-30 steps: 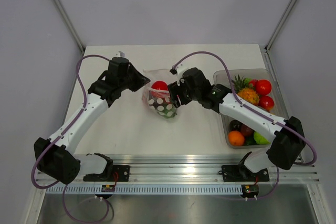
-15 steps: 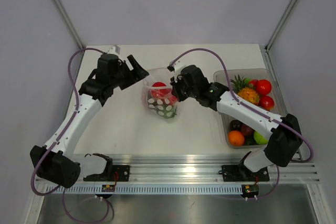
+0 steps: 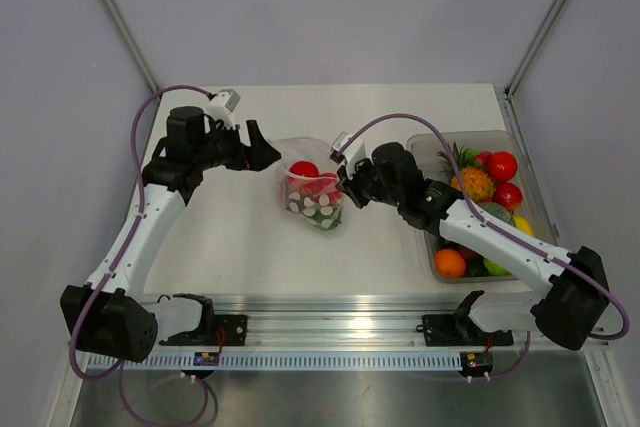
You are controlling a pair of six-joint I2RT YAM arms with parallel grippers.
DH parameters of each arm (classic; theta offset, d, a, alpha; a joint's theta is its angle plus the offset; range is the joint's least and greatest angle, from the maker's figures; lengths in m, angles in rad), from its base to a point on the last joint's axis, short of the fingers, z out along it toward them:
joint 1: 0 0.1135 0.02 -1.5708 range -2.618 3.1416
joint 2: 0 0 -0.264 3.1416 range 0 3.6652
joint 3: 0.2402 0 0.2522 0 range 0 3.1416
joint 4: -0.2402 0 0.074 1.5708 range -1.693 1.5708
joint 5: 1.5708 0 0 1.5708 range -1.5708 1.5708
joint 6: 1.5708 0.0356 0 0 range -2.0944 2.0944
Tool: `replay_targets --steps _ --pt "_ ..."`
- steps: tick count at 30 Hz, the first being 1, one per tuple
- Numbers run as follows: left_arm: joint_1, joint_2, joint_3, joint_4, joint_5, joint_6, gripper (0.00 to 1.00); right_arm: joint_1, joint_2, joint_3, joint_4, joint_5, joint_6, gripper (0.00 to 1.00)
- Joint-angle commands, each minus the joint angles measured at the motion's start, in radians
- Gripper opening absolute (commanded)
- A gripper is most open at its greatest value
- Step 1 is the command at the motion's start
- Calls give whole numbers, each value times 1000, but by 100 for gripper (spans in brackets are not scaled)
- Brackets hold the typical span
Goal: Place the food in the zip-top bag and seal the zipper
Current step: Zip the zipper food storage bag at the center of the board.
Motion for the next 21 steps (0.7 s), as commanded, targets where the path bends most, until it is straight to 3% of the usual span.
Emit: replay_targets --steps 1,5,9,14,15,18,19,21 --pt "36 -22 -50 133 92 135 93 -34 -45 -8 134 -84 -62 0" --pt "58 -101 -165 259 207 204 91 -83 -2 38 64 -186 -59 0" --pt "59 -155 -294 404 209 282 91 -97 -10 26 80 -246 -78 0" --pt "72 -148 -448 708 324 326 90 -100 -36 -5 117 -292 -128 0" --pt "81 -137 -468 803 339 337 90 -102 -40 -11 123 -296 -133 0" --pt "124 -91 -468 854 408 337 89 -102 -54 -23 133 -296 -147 0" --pt "141 -47 -459 866 437 336 83 -102 -57 -25 134 -295 -148 0" --pt "189 12 -442 941 558 293 81 -102 -59 -27 131 -298 -151 0"
